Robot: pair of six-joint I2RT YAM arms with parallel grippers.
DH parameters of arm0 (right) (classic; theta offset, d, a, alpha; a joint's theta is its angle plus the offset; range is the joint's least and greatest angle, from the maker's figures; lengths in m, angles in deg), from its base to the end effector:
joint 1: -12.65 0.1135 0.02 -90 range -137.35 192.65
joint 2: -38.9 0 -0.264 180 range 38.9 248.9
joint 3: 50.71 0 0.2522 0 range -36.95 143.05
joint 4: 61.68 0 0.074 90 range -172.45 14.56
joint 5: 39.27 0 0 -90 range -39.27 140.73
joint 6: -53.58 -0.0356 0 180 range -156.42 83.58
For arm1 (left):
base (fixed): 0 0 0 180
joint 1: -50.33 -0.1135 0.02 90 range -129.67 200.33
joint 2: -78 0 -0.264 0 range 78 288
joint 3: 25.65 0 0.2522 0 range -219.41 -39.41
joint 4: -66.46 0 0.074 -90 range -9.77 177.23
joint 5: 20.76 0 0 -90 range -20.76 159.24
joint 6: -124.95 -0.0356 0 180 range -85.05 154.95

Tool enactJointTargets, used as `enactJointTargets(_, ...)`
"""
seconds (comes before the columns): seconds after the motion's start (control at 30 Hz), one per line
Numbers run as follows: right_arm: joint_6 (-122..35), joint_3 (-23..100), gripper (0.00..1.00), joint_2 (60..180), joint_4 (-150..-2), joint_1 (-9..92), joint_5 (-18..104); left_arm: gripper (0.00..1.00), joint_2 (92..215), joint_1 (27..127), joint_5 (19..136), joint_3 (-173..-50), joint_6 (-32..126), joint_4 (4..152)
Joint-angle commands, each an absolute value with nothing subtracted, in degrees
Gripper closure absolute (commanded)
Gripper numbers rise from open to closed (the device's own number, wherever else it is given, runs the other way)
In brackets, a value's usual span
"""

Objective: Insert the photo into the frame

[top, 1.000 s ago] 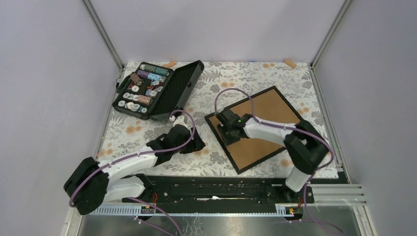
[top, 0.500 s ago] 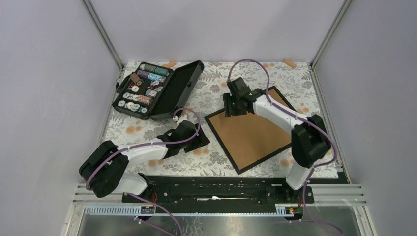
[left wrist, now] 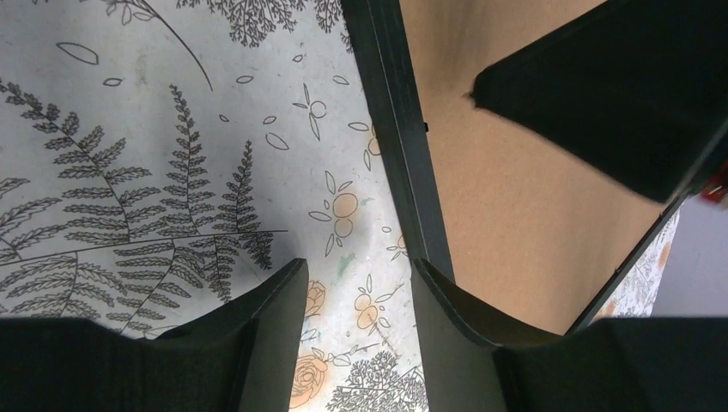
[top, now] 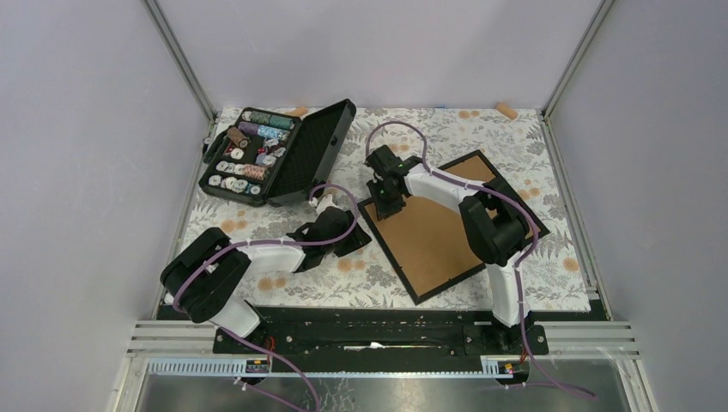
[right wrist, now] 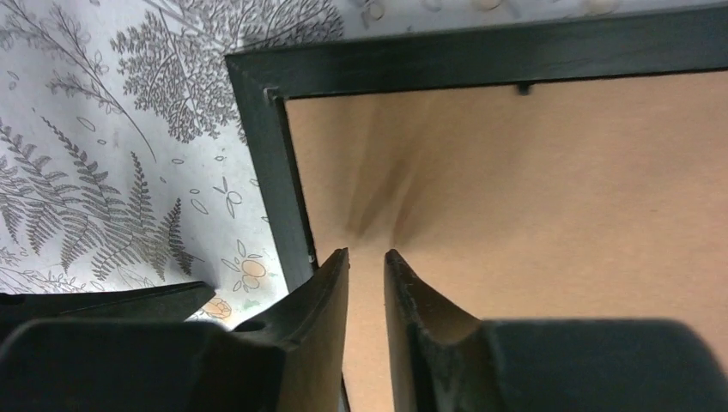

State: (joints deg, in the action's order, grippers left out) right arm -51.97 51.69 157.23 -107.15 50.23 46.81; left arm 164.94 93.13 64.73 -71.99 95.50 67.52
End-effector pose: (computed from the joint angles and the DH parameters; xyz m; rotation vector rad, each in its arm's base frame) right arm 0.3474 0.2704 0.1805 -0.5387 2.6443 0.3902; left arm 0.2068 -0.1876 0.1402 -0.4194 2.4061 -0.8001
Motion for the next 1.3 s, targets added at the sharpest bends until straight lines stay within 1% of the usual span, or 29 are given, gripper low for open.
enactJointTargets(0.0, -50.62, 53.33, 0.75, 157.86, -108.7, 51.89, 45.98, 0.49, 166.72, 93.33, 64.75, -72.12, 95.24, 65.95)
enactJointTargets(0.1, -50.67, 52.67, 0.76, 158.13, -108.49, 52.66, 45.19, 0.52, 165.82, 93.87, 64.16, -71.0, 95.26, 65.73)
enactJointTargets(0.2, -51.03, 52.5, 0.68, 158.57, -108.36, 53.24, 46.03, 0.52, 164.93, 93.87, 63.82, -70.08, 95.18, 65.84)
enactJointTargets(0.27, -51.87, 52.06, 0.67, 158.73, -107.94, 53.34, 47.44, 0.52, 164.15, 93.91, 63.64, -69.58, 95.11, 66.17)
enactJointTargets(0.57, -52.33, 51.04, 0.67, 160.9, -106.81, 53.37, 46.3, 0.53, 160.99, 93.89, 62.74, -69.08, 94.18, 67.91)
enactJointTargets(0.8, -52.37, 51.08, 0.62, 161.31, -106.91, 53.36, 45.72, 0.53, 161.24, 94.01, 62.98, -68.94, 94.29, 67.76)
enactJointTargets(0.93, -52.03, 51.45, 0.62, 162.64, -107.43, 53.34, 45.9, 0.53, 161.22, 94.0, 63.1, -68.73, 94.41, 67.57)
enactJointTargets(1.07, -51.63, 51.46, 0.65, 163.5, -108.04, 53.51, 47.55, 0.53, 161.07, 94.0, 63.18, -68.59, 94.29, 67.65)
enactJointTargets(1.2, -51.12, 52.94, 0.75, 165.31, -110.84, 53.86, 51.73, 0.54, 160.78, 93.99, 63.26, -68.42, 94.44, 67.66)
enactJointTargets(1.27, -50.78, 53.52, 0.76, 166.07, -111.87, 54.19, 53.59, 0.54, 160.51, 93.94, 63.28, -68.29, 94.53, 67.66)
